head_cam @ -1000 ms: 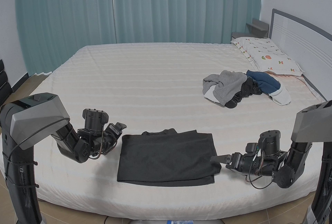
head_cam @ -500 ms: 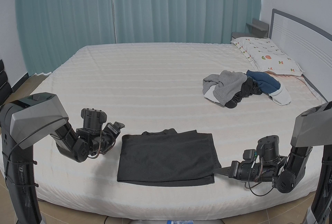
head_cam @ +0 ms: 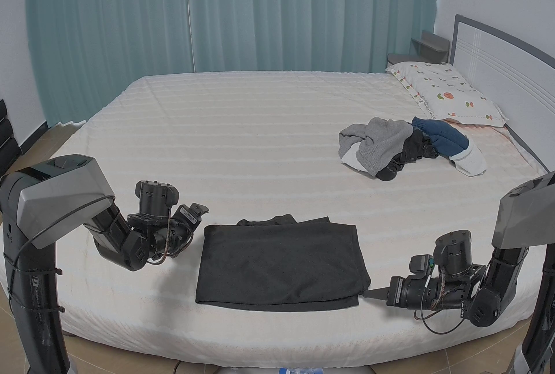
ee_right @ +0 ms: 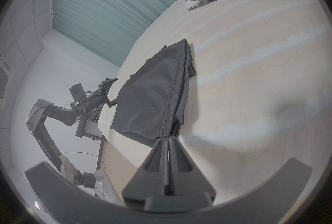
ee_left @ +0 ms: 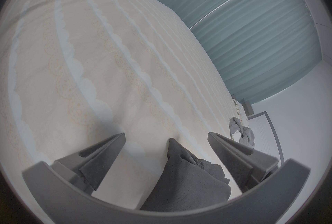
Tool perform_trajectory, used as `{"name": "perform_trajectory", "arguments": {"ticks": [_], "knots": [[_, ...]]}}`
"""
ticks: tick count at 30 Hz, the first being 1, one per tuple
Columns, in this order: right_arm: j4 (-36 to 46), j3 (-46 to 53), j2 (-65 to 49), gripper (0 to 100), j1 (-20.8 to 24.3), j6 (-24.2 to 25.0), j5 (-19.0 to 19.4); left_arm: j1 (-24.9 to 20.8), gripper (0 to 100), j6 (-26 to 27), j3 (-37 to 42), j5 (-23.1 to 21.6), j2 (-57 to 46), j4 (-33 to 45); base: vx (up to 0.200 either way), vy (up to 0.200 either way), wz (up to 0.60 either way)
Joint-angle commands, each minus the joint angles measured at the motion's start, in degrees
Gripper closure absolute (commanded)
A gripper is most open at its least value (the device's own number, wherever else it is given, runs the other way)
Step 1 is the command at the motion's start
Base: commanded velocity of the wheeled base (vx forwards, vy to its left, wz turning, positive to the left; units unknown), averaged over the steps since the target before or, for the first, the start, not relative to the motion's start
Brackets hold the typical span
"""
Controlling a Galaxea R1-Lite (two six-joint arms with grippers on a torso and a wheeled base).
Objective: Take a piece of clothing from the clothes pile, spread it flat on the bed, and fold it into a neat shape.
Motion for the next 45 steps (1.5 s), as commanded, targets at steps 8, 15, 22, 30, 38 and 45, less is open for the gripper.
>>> {"name": "perform_trajectory", "arguments": {"ticks": [8,15,22,30,38,45], "knots": [[0.04,1.64,-1.30,100,-0.66,-2.89,0.01,0.09,0,0.16,0.24,0.04,-0.16,-0.01,0.000,0.000,0.00],[-0.04,1.55,-0.07,100,-0.66,-3.16,0.01,0.09,0,0.33,0.32,0.04,-0.43,-0.01,0.000,0.000,0.00],[-0.57,0.32,-2.45,0,-2.24,-3.68,-3.16,-0.53,0,0.86,3.75,-1.63,-2.63,-0.97,0.000,0.000,0.00],[-0.04,-2.23,-1.30,0,-5.05,-3.59,-3.68,-0.97,0,10.61,16.76,-12.88,-6.67,-12.40,0.000,0.000,0.00],[-0.04,-2.58,-0.78,0,-4.96,-3.59,-3.68,-2.99,0,21.69,22.30,-17.45,-5.88,-16.35,0.000,0.000,0.00],[-0.04,-2.67,-0.95,0,-4.35,-3.59,-3.68,-4.75,0,21.95,19.04,-16.14,-2.98,-16.53,0.000,0.000,0.00]]}}
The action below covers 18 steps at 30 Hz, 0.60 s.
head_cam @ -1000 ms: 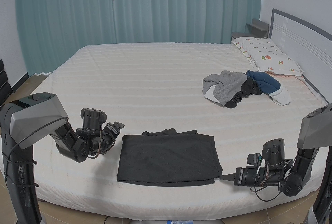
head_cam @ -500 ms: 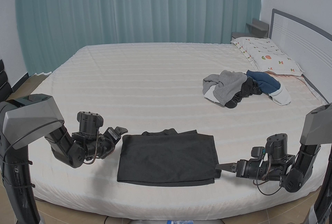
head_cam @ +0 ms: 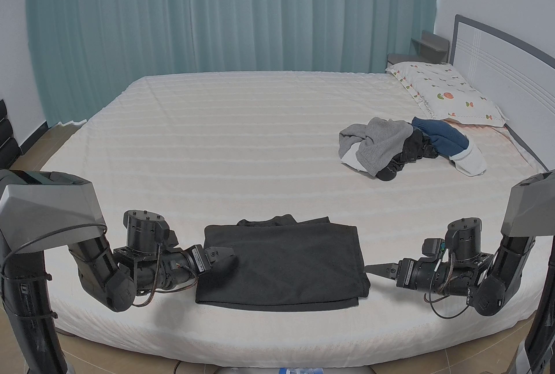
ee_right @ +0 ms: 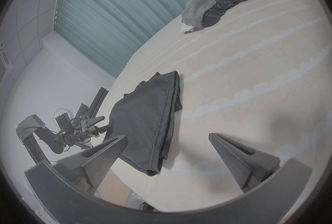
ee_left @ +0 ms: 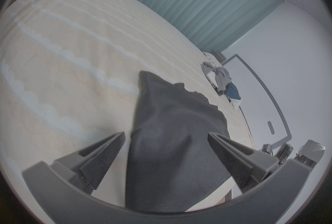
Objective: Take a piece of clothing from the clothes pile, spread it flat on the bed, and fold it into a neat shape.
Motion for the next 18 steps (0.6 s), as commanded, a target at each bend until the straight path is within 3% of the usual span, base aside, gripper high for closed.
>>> {"name": "perform_trajectory", "arguments": {"ticks": [1,10,11,18], "knots": [[-0.04,0.00,-0.02,0,0.66,0.00,0.03,-1.11,0,-0.05,-2.36,1.33,1.68,0.41,0.000,0.000,0.00],[-0.04,-0.09,-0.11,0,1.18,0.00,-0.05,-1.38,0,-0.23,-3.41,3.17,2.56,0.41,0.000,0.000,0.00],[-0.04,-0.09,-0.11,0,1.18,0.00,-0.05,-1.38,100,-0.23,-3.41,3.17,2.56,0.41,0.000,0.000,0.00],[-0.04,0.00,0.07,0,1.18,0.00,-0.05,-1.02,100,-0.41,-2.88,6.42,2.73,0.33,0.000,0.000,0.00]]}}
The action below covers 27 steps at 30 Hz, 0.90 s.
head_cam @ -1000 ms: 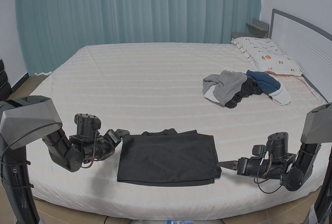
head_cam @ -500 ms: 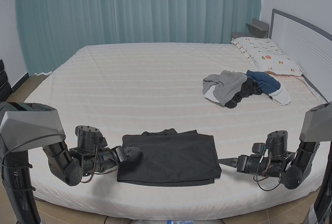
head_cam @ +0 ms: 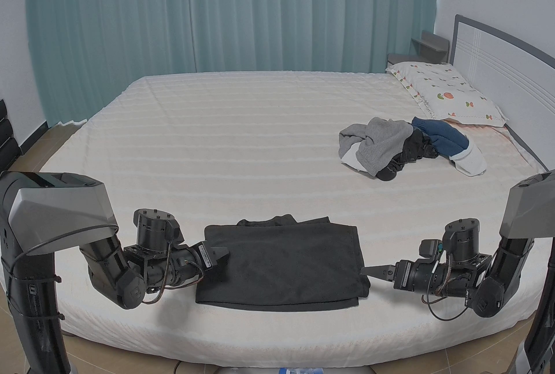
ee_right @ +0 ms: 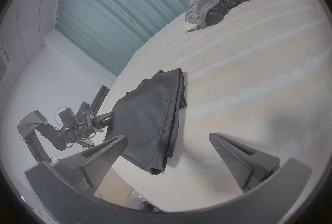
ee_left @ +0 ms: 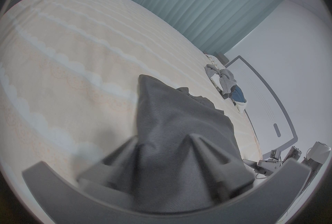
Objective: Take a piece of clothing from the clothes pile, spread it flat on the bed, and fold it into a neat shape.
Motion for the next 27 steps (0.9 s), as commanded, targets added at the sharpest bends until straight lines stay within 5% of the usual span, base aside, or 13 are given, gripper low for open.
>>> {"name": "perform_trajectory", "arguments": {"ticks": [1,8,12,27], "knots": [[-0.02,0.00,0.20,0,-0.07,-0.01,0.03,0.11,100,-0.14,0.48,2.63,0.59,-0.09,0.000,0.000,0.00],[0.07,0.09,0.29,0,-0.07,-0.01,0.03,0.11,100,-0.05,1.10,4.03,0.06,-0.35,0.000,0.000,0.00],[0.07,0.09,0.38,0,-0.16,-0.01,-0.06,-1.03,100,-0.05,0.48,9.30,0.33,-0.09,0.000,0.000,0.00],[-0.02,-0.09,0.38,0,-0.34,-0.01,-0.06,-1.38,100,-1.28,0.40,10.01,-0.02,0.00,0.000,0.040,0.00]]}}
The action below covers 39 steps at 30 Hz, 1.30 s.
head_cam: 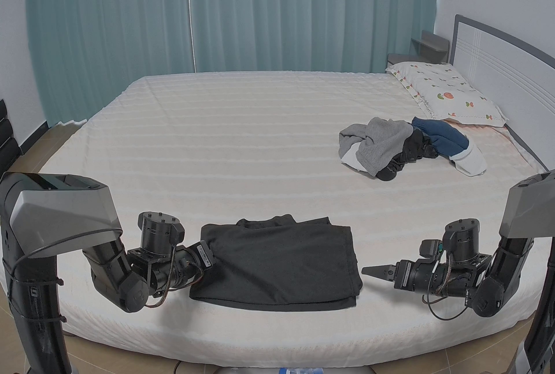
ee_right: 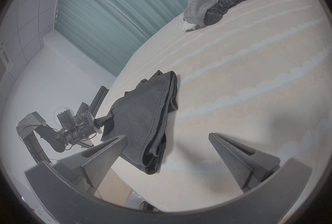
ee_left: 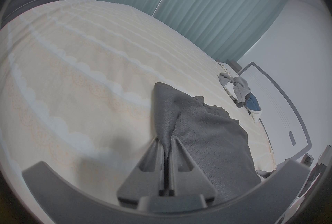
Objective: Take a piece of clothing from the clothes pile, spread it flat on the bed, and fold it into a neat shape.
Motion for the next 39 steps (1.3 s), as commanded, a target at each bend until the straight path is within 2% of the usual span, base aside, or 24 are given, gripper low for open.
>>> {"name": "perform_trajectory", "arguments": {"ticks": [1,39], "knots": [[-0.04,0.00,0.11,0,0.05,-0.01,0.03,0.36,100,-0.14,0.12,-0.29,-0.10,0.06,0.000,0.200,0.00],[-0.22,-1.41,2.48,0,0.05,0.25,-0.06,-0.08,100,0.12,1.00,0.24,-0.80,2.44,0.000,0.200,0.00]]}}
